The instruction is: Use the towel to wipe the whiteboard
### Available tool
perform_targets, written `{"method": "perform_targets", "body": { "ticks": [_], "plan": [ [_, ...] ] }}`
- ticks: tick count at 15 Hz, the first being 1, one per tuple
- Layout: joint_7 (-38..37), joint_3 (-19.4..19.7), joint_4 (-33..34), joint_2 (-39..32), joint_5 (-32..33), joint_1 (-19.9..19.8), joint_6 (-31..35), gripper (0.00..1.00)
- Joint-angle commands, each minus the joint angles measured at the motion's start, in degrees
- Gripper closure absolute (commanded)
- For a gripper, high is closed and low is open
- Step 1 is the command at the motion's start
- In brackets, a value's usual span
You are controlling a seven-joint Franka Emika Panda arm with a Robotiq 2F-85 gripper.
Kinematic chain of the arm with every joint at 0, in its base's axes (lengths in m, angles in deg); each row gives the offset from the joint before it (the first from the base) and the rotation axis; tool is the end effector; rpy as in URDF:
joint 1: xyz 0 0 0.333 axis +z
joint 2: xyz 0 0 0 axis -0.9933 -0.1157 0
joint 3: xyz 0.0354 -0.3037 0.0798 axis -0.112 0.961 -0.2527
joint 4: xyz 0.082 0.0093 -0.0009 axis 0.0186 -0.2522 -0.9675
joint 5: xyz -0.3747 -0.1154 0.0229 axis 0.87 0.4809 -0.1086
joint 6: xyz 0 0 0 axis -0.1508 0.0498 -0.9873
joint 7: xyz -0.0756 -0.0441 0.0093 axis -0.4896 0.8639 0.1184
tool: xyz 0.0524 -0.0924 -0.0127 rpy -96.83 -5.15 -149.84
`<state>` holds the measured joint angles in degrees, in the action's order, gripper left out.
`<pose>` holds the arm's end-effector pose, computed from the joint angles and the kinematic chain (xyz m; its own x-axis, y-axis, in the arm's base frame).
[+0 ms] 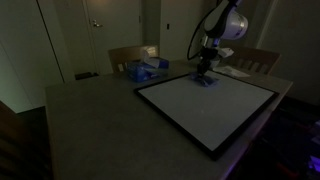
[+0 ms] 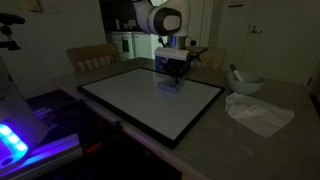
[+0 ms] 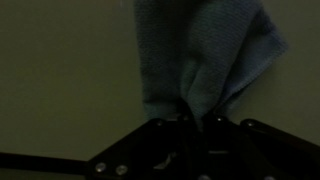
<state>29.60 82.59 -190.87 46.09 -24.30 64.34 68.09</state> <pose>0.5548 -0.1219 0.1630 0.9757 0.1969 0.0958 0.2025 -0.9779 -0.0521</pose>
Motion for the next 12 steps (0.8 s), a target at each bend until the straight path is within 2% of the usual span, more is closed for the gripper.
{"method": "perform_targets", "body": {
  "ticks": [1, 9, 12],
  "plan": [
    [-1.84, 0.68, -0.26, 1.01, -0.45, 0.91, -5.38, 0.97],
    [-4.26, 2.12, -4.04, 4.19, -0.2, 3.13, -12.24, 0.97],
    [-4.9, 2.93, -6.61, 5.65, -0.17, 4.32, -11.64, 0.97]
  ]
}}
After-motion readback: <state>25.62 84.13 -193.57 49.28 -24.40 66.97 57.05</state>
